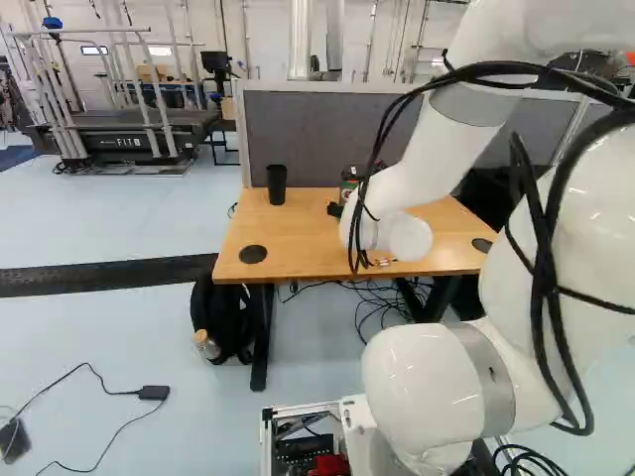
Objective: Pick up the green bottle from the table
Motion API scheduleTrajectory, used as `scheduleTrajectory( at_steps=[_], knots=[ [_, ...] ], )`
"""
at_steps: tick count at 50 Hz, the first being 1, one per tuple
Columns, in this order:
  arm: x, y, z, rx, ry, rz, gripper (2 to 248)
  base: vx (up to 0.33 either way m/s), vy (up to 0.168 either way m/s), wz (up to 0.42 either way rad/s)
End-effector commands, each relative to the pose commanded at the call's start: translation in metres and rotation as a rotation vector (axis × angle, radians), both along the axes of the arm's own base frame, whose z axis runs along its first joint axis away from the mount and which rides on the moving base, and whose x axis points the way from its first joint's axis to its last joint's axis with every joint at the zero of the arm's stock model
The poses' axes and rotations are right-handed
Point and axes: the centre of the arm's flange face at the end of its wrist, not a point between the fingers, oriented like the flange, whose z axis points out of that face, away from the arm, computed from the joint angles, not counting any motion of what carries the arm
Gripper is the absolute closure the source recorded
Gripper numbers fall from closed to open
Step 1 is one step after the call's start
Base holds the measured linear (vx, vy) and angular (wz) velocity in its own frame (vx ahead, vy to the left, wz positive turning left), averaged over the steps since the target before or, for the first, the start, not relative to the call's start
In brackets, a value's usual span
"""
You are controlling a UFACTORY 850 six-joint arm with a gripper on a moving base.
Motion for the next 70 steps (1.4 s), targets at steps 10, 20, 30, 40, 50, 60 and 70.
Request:
scheduleTrajectory(
  at_steps=[10,20,30,40,50,60,70],
  knots=[
    [0.021,-0.005,0.001,0.0,0.001,-0.011,3,0.0,0.0,0.0],
    [0.041,-0.01,-0.001,0.002,0.022,-0.02,3,0.0,0.0,0.0],
    [0.06,-0.015,-0.006,0.006,0.074,-0.028,3,0.0,0.0,0.0],
    [0.078,-0.02,-0.012,0.012,0.143,-0.036,3,0.0,0.0,0.0],
    [0.096,-0.025,-0.017,0.018,0.186,-0.046,3,0.0,0.0,0.0],
    [0.116,-0.03,-0.019,0.019,0.187,-0.054,3,0.0,0.0,0.0],
    [0.136,-0.035,-0.02,0.019,0.178,-0.059,3,0.0,0.0,0.0]
  ],
)
